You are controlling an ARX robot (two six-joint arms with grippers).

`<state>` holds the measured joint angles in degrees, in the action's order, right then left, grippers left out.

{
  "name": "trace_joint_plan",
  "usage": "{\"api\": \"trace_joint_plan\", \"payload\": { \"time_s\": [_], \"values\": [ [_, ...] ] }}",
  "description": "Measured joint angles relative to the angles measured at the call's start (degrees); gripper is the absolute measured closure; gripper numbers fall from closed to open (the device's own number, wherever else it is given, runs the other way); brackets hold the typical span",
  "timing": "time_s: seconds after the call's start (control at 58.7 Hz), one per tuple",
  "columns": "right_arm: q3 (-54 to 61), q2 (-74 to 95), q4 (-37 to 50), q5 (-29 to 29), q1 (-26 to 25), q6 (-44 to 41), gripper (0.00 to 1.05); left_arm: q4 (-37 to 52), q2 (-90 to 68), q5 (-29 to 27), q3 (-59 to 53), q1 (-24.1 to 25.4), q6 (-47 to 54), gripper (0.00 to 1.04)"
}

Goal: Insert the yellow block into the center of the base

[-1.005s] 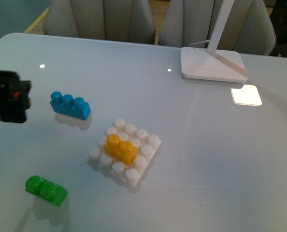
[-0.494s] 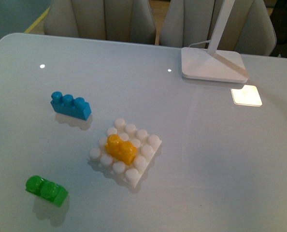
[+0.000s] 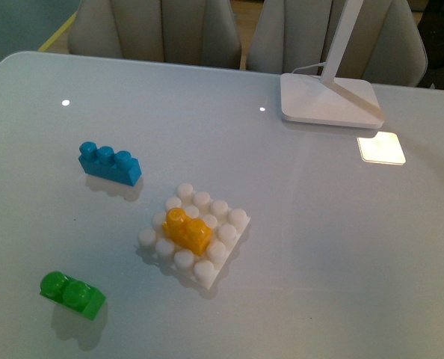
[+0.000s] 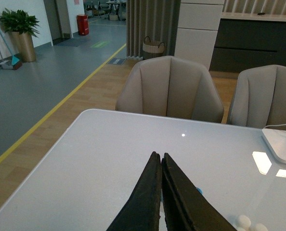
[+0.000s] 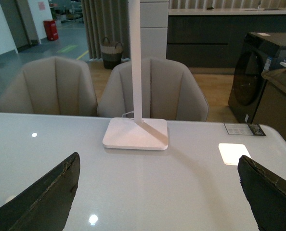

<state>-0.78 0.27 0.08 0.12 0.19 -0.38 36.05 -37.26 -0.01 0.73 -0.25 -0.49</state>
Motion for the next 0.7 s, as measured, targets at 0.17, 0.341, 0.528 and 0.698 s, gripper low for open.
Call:
{"api": "trace_joint_plan", "payload": {
  "time_s": [0.17, 0.341, 0.528, 0.698],
  "values": [
    [0.0, 0.0, 0.0, 0.0, 0.0, 0.0, 0.09, -6.5, 7.2, 0.0, 0.0, 0.0, 0.0, 1.02],
    [0.0, 0.0, 0.0, 0.0, 0.0, 0.0, 0.09, -12.0, 13.0, 0.0, 0.0, 0.0, 0.0, 1.02],
    [0.0, 0.0, 0.0, 0.0, 0.0, 0.0, 0.09, -18.0, 19.2, 0.0, 0.0, 0.0, 0.0, 1.02],
    [0.0, 0.0, 0.0, 0.0, 0.0, 0.0, 0.09, -22.8, 24.0, 0.0, 0.0, 0.0, 0.0, 1.02]
  ]
}}
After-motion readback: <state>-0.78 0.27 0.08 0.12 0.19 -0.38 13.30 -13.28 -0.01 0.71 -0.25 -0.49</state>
